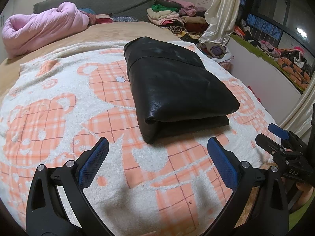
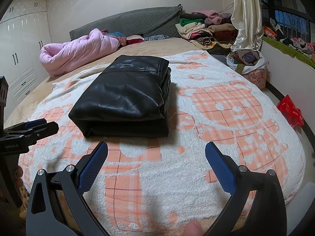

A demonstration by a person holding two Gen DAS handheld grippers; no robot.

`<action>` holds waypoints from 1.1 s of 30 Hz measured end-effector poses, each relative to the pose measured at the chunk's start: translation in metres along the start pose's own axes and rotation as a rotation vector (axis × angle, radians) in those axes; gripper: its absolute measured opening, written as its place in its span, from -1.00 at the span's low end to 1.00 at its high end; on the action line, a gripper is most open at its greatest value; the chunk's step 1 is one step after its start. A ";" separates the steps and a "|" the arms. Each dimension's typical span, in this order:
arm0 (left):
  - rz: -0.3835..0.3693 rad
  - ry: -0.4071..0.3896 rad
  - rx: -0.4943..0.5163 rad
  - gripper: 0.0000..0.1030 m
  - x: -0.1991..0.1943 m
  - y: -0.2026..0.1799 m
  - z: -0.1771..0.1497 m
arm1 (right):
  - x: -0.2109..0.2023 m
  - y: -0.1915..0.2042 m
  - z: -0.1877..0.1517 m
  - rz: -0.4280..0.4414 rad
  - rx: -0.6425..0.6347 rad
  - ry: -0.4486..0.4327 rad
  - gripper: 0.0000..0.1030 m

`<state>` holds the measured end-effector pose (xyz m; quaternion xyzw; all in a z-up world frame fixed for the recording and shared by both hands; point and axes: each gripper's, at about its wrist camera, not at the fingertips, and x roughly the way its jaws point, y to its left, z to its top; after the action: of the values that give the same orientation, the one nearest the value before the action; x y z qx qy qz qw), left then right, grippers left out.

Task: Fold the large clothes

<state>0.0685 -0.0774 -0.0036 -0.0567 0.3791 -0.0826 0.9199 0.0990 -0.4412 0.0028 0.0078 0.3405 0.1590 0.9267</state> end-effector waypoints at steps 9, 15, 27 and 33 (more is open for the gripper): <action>0.006 -0.002 0.002 0.82 0.001 0.001 0.001 | 0.001 0.000 -0.001 -0.001 -0.001 0.002 0.91; 0.006 -0.005 -0.001 0.82 0.001 0.002 0.002 | 0.001 -0.001 -0.001 -0.004 -0.002 0.003 0.91; -0.006 -0.002 -0.005 0.82 0.000 0.003 0.001 | 0.000 -0.002 -0.001 -0.011 -0.003 0.006 0.91; -0.007 0.014 -0.018 0.82 0.002 0.004 -0.001 | -0.001 -0.004 -0.001 -0.021 -0.002 0.007 0.91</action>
<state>0.0701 -0.0738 -0.0063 -0.0656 0.3861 -0.0831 0.9164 0.0986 -0.4454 0.0021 0.0029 0.3436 0.1497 0.9271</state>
